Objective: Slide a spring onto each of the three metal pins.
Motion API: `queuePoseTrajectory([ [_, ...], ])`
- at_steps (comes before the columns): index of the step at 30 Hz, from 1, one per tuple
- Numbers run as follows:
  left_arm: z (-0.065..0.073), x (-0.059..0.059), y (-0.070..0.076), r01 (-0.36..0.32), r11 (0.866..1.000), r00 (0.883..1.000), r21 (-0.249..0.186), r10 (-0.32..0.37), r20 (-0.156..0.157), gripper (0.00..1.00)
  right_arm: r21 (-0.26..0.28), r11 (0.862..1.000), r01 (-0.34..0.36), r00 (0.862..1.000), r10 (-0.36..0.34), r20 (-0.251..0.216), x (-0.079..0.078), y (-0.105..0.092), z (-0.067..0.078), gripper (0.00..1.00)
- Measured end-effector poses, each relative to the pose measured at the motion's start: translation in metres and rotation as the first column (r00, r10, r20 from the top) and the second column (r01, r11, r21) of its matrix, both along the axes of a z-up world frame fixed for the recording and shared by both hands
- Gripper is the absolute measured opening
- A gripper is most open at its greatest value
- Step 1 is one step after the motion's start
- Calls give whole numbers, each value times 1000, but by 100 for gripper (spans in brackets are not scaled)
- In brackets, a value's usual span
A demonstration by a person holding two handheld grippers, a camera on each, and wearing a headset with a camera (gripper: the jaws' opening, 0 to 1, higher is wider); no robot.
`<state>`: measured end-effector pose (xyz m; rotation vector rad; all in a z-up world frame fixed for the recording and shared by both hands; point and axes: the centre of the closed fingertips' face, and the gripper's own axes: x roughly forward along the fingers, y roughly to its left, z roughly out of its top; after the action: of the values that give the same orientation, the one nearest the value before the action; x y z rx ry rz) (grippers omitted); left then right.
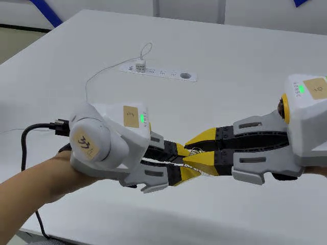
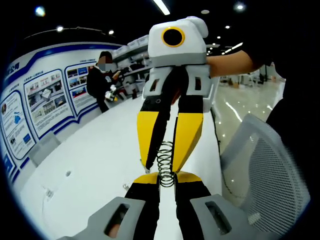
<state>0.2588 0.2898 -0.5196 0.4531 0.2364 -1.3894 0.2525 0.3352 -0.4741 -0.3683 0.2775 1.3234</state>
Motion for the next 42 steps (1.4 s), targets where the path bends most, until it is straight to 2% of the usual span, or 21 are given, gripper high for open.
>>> queuePoseTrajectory([
  [5,-1,2,1,-16,1000,1000,-2,16,0,10,-8,1000,19,1000,-19,8,2,0,-1,10],
  [12,0,1,5,-19,1000,1000,-8,19,-22,11,7,1000,31,999,-31,-9,3,1,0,10],
  [14,0,2,6,-26,1000,1000,-11,26,-12,12,9,999,37,999,-37,-9,5,2,0,10],
  [16,1,4,7,-36,999,999,-20,36,-18,13,8,999,42,999,-42,-8,7,3,2,10],
  [20,4,10,12,-70,997,997,-41,68,-27,25,17,998,57,998,-57,0,14,0,8,10],
  [22,6,11,16,-78,995,996,-58,76,-48,26,23,997,67,998,-67,5,17,-3,11,10],
  [27,6,19,28,-123,989,991,-76,118,-67,32,10,994,111,994,-111,15,29,-15,11,10],
  [29,9,22,32,-137,987,989,-89,131,-69,39,4,991,134,991,-134,18,34,-22,10,10],
  [32,15,28,36,-157,982,986,-105,151,-64,43,-6,984,180,983,-180,19,42,-33,8,10],
  [37,19,36,44,-189,974,980,-123,179,-88,50,-13,973,232,973,-231,22,53,-52,8,10],
  [40,21,37,46,-195,971,978,-138,182,-101,57,-19,960,279,960,-278,20,63,-65,5,10],
  [42,22,39,48,-203,969,976,-143,189,-105,60,-29,946,322,947,-321,18,72,-76,1,10],
])
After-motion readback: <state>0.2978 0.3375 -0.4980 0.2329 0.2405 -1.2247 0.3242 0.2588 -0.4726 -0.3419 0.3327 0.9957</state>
